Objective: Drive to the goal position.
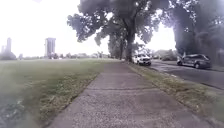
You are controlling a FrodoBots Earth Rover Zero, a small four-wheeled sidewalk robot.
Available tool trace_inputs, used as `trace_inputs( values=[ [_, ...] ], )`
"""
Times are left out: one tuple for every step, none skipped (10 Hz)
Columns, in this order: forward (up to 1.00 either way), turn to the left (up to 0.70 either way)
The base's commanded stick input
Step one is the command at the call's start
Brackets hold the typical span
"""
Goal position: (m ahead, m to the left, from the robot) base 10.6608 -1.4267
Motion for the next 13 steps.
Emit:
trace_inputs(
  values=[
    [0.70, 0.00],
    [0.70, 0.00],
    [0.70, 0.00],
    [0.70, 0.00],
    [0.70, 0.00],
    [0.70, 0.00],
    [0.70, 0.00],
    [0.70, 0.00],
    [0.70, 0.00],
    [0.70, 0.00],
    [0.70, 0.00],
    [0.70, 0.00],
    [0.70, 0.00]
  ],
)
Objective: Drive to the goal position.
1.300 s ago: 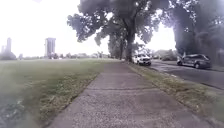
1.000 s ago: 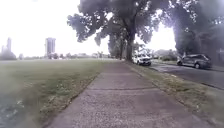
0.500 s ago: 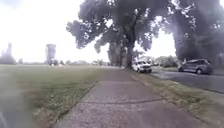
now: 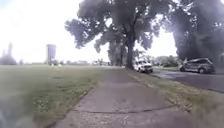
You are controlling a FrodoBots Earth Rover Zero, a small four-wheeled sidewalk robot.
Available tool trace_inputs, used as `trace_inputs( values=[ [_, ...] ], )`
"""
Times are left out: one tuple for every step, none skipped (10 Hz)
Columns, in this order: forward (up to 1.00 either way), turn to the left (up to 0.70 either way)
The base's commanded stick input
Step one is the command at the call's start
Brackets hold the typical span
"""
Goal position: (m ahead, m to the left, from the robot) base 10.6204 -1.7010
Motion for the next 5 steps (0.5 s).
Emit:
trace_inputs(
  values=[
    [0.70, 0.00],
    [0.70, 0.00],
    [0.70, 0.00],
    [0.70, 0.00],
    [0.70, 0.00]
  ],
)
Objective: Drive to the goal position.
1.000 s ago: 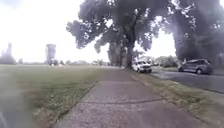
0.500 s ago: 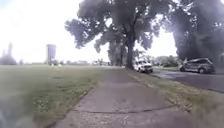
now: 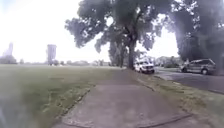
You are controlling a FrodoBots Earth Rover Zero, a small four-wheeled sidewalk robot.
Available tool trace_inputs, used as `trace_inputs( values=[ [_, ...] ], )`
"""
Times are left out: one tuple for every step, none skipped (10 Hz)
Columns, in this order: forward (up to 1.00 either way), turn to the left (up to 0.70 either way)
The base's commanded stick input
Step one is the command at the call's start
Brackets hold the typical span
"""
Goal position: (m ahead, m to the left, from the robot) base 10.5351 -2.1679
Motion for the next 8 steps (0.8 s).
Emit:
trace_inputs(
  values=[
    [0.70, -0.29],
    [0.70, -0.19],
    [0.70, -0.01],
    [0.70, 0.00],
    [0.70, 0.00],
    [0.70, 0.00],
    [0.70, 0.00],
    [0.70, 0.00]
  ],
)
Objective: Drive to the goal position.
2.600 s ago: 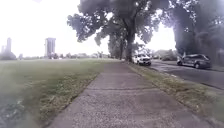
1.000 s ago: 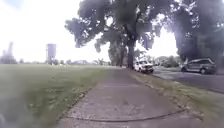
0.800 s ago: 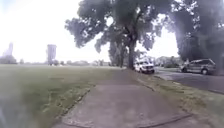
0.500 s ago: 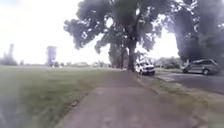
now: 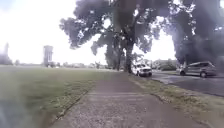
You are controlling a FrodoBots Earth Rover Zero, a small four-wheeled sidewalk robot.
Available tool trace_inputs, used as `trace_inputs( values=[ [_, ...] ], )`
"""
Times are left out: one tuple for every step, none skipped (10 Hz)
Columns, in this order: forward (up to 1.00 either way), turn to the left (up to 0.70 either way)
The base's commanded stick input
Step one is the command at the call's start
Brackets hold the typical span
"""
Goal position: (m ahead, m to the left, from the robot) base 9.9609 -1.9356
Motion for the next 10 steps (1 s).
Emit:
trace_inputs(
  values=[
    [0.70, 0.00],
    [0.70, 0.00],
    [0.70, 0.00],
    [0.70, 0.00],
    [0.70, 0.00],
    [0.70, 0.00],
    [0.70, 0.00],
    [0.70, 0.00],
    [0.70, 0.00],
    [0.70, 0.00]
  ],
)
